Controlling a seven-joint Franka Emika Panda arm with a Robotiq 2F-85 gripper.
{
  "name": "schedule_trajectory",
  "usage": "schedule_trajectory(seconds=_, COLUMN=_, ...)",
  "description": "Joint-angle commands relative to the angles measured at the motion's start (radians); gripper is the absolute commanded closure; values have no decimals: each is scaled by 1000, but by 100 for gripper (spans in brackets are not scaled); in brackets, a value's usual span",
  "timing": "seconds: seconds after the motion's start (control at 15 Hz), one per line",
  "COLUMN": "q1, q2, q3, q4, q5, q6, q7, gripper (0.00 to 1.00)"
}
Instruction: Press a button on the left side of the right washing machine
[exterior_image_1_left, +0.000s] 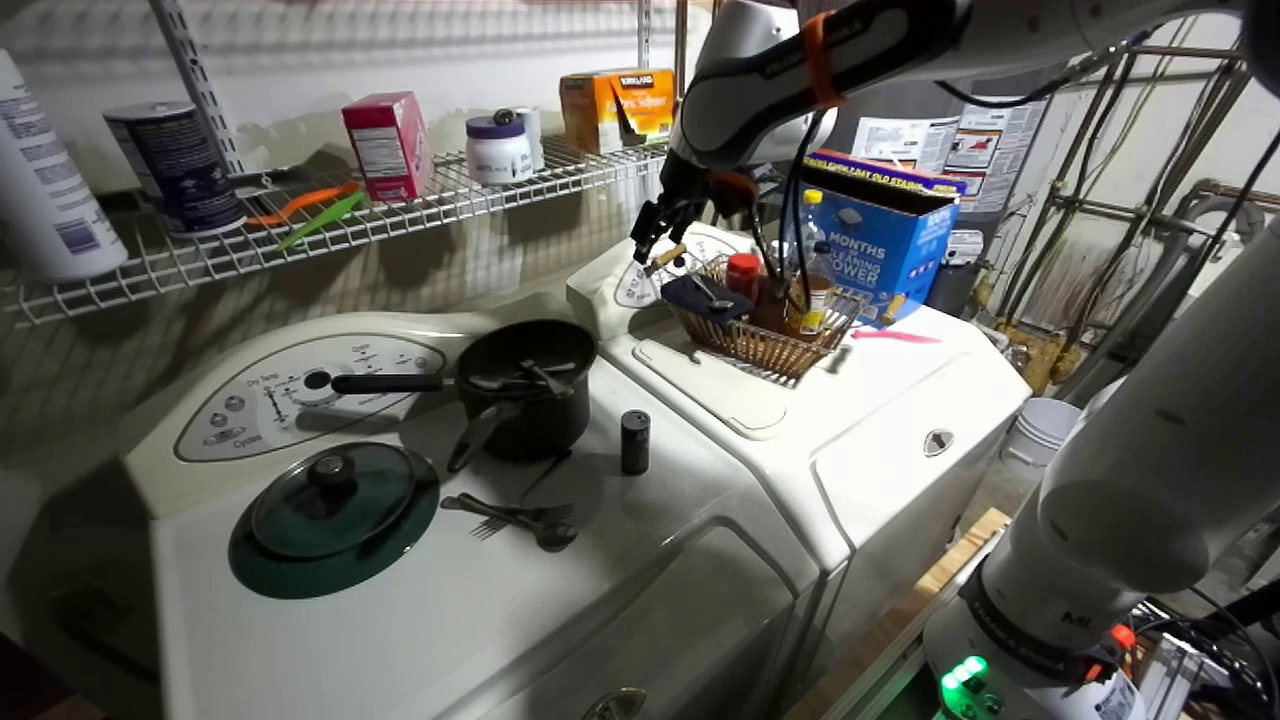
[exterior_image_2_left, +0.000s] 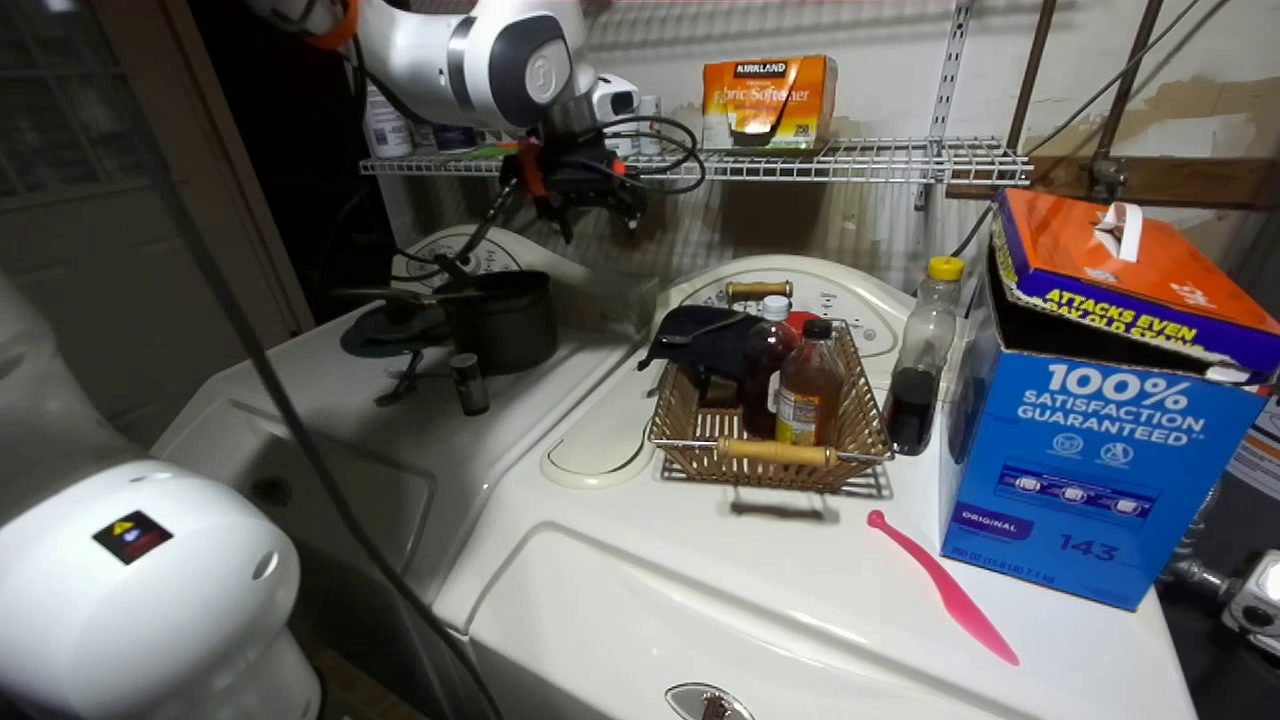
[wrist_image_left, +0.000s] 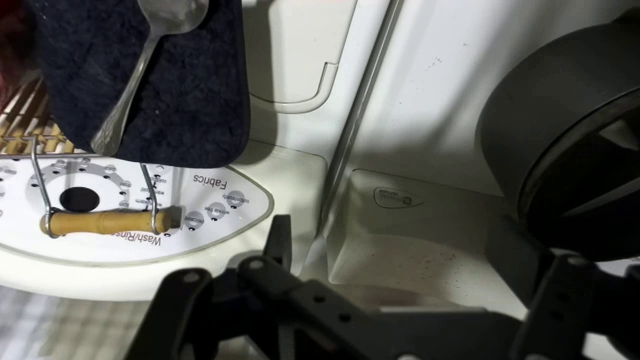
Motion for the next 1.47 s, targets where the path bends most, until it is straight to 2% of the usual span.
schedule_trajectory(seconds=0.0, q1=-18, q2=176, q3=1, q4=132, q5=56, q6=22, q7=-66, gripper=0)
schedule_trajectory(seconds=0.13, q1=-33, q2=250, q3=13, q4=176, q5=91, q6=-12, q7=-110, gripper=0)
schedule_trajectory(seconds=0.2, q1=-35, q2=161, q3=21, q4=96, q5=32, q6=12, q7=-43, gripper=0)
schedule_trajectory(seconds=0.4, q1=-44, q2=236, q3=27, q4=138, q5=55, q6=12, q7=-73, gripper=0)
schedule_trajectory(seconds=0.8, q1=-47, q2=256, q3=21, q4=164, q5=47, q6=14, q7=-54, gripper=0)
schedule_trajectory(seconds=0.87, q1=-54, q2=268, q3=27, q4=171, q5=79, q6=12, q7=-88, gripper=6)
schedule_trajectory(seconds=0.93, q1=-60, q2=281, q3=23, q4=175, q5=73, q6=16, q7=-79, gripper=26)
schedule_trajectory(seconds=1.4, q1=-109, q2=352, q3=31, q4=210, q5=130, q6=66, q7=-83, gripper=76)
